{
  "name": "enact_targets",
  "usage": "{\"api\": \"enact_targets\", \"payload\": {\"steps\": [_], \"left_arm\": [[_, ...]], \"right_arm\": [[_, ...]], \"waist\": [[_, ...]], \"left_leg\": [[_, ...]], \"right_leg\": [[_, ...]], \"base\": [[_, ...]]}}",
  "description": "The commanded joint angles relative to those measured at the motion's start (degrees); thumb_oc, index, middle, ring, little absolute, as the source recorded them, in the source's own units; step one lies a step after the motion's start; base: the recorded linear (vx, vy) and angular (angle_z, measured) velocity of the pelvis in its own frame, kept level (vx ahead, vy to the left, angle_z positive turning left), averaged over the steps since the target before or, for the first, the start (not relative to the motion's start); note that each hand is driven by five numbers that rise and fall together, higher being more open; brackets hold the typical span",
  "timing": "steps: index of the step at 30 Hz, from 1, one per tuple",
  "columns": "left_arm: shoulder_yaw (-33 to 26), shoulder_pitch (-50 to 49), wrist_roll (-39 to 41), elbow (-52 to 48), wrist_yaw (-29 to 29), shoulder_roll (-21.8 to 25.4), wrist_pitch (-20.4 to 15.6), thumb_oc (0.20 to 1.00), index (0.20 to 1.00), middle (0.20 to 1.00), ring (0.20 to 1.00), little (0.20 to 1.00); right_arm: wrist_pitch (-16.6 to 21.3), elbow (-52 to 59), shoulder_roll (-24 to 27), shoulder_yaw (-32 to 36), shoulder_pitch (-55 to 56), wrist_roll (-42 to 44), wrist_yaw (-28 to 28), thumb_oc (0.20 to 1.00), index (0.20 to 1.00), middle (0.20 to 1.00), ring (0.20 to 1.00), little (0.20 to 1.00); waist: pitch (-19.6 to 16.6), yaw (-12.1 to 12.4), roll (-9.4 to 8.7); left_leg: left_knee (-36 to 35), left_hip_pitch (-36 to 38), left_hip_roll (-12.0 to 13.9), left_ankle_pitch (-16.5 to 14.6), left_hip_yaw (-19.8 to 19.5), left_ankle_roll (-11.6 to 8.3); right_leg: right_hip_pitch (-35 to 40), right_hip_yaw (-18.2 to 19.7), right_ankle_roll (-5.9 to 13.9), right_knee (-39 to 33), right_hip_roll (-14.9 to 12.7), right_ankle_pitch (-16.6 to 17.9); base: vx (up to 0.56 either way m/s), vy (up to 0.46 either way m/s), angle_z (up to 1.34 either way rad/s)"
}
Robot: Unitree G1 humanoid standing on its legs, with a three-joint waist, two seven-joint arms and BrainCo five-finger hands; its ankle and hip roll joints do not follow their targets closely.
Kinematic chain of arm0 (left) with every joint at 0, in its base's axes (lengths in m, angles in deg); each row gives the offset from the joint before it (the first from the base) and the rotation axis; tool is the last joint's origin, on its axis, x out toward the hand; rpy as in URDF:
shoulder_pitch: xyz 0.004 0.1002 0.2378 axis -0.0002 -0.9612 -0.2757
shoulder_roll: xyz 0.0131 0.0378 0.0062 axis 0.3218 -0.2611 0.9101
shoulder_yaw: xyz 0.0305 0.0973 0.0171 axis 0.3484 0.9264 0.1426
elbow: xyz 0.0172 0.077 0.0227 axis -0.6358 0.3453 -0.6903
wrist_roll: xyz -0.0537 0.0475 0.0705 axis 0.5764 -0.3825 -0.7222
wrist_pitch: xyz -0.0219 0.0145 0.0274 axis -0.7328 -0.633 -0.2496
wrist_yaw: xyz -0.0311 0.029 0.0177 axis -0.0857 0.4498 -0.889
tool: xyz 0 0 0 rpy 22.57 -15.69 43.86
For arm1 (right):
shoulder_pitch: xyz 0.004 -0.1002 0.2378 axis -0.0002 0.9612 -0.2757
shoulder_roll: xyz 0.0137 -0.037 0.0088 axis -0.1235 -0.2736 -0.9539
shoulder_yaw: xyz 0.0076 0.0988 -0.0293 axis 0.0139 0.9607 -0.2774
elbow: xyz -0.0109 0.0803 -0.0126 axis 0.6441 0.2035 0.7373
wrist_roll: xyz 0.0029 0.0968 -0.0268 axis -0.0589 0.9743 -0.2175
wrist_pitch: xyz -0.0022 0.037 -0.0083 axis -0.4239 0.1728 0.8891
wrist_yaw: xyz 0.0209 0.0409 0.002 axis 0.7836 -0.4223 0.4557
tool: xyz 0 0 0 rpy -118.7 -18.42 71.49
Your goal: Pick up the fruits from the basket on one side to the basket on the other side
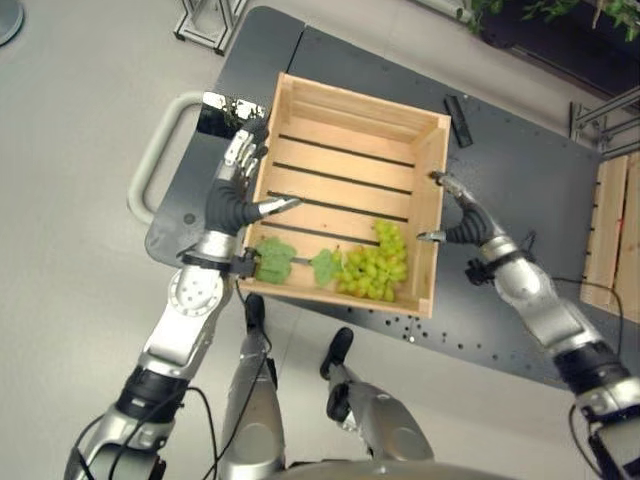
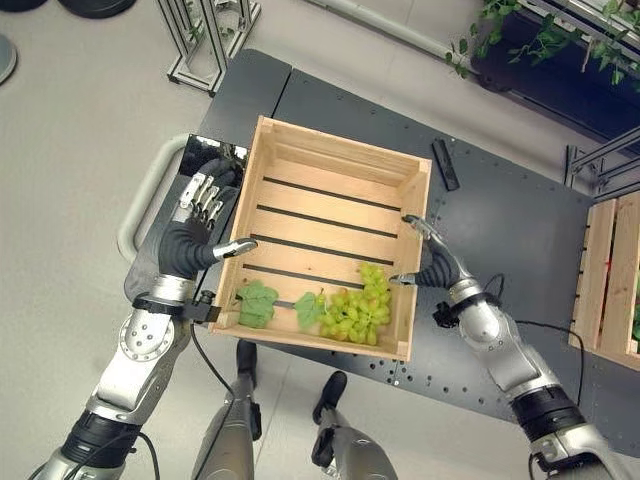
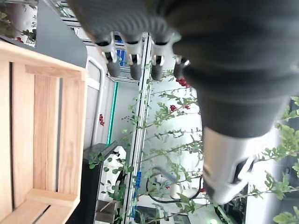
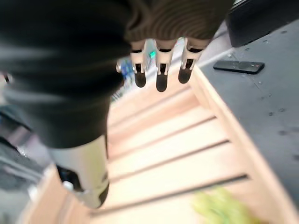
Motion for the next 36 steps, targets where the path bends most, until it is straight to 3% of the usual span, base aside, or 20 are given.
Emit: {"api": "enact_targets", "payload": {"steps": [1, 8, 12, 27, 31, 35, 36], "left_arm": [[-1.4, 2.53, -2.11, -3.64, -0.27, 0.97, -3.53, 1.0, 1.0, 1.0, 1.0, 1.0], [-0.53, 3.84, -2.88, -3.17, -0.54, 1.46, -3.44, 1.0, 1.0, 1.0, 1.0, 1.0], [1.58, 5.16, -3.17, -3.15, -0.6, 1.7, -3.55, 1.0, 1.0, 1.0, 1.0, 1.0], [5.2, 8.23, -3.9, -2.92, -1.79, 0.99, -3.27, 1.0, 1.0, 1.0, 1.0, 1.0], [5.14, 8.73, -4.33, -2.85, -2.16, 1.05, -2.79, 1.0, 1.0, 1.0, 1.0, 1.0], [3.94, 7.71, -4.75, -3.15, -2.12, 0.84, -2.05, 1.0, 1.0, 1.0, 1.0, 1.0], [2.71, 6.83, -4.72, -3.23, -2.09, 0.96, -1.89, 1.0, 1.0, 1.0, 1.0, 1.0]], "right_arm": [[0.58, -0.24, 0.77, -0.72, -0.84, -0.24, -0.12, 1.0, 1.0, 1.0, 1.0, 1.0], [0.33, -3.35, 4.21, -5.64, 0.01, -6.45, -3.6, 1.0, 1.0, 1.0, 1.0, 1.0], [1.79, -2.89, 9.37, -13.65, -5.29, -13.96, -5.17, 1.0, 1.0, 1.0, 1.0, 1.0], [4.33, -0.99, 11.28, -30.09, -17.19, -25.51, -9.23, 1.0, 1.0, 1.0, 1.0, 1.0], [3.6, -0.23, 10.98, -29.71, -17.92, -25.59, -8.87, 1.0, 1.0, 1.0, 1.0, 1.0], [1.78, 0.79, 10.18, -22.24, -12.0, -23.38, -6.95, 1.0, 1.0, 1.0, 1.0, 1.0], [0.6, 1.66, 9.28, -16.72, -7.81, -20.71, -5.2, 1.0, 1.0, 1.0, 1.0, 1.0]], "waist": [[-0.58, 0.17, -1.46], [-0.39, 0.33, -1.64], [0.41, 0.78, -1.35], [1.57, 1.54, -1.09], [1.66, 1.35, -1.36], [0.69, 0.83, -1.59], [-0.2, 0.15, -1.58]], "left_leg": [[5.91, 0.06, 3.69, -4.35, 0.0, -3.58], [6.23, 0.14, 3.43, -4.66, -0.51, -3.26], [5.9, 0.01, 3.1, -4.39, -0.59, -3.26], [5.93, -0.97, 2.83, -4.17, -1.01, -3.2], [6.13, -1.33, 2.83, -4.21, -1.12, -3.14], [5.84, -0.66, 2.63, -4.47, -0.98, -2.92], [5.79, -0.11, 2.46, -4.69, -0.85, -2.68]], "right_leg": [[-1.14, -1.98, 4.01, 4.8, -4.08, -2.64], [-0.64, -2.53, 4.18, 5.07, -4.46, -2.77], [-0.99, -2.57, 4.45, 4.9, -4.62, -2.32], [-1.46, -2.94, 5.05, 4.52, -4.84, -1.78], [-1.57, -2.97, 5.17, 4.45, -4.96, -1.69], [-1.0, -3.1, 5.26, 4.24, -5.08, -1.72], [-0.47, -3.07, 5.21, 4.28, -5.21, -1.88]], "base": [[0.0, 0.007, 0.04], [0.0, 0.016, 0.03], [-0.03, 0.019, -0.01], [0.0, 0.001, 0.0], [0.0, 0.003, 0.01], [0.02, 0.023, 0.02], [0.0, 0.0, 0.0]]}}
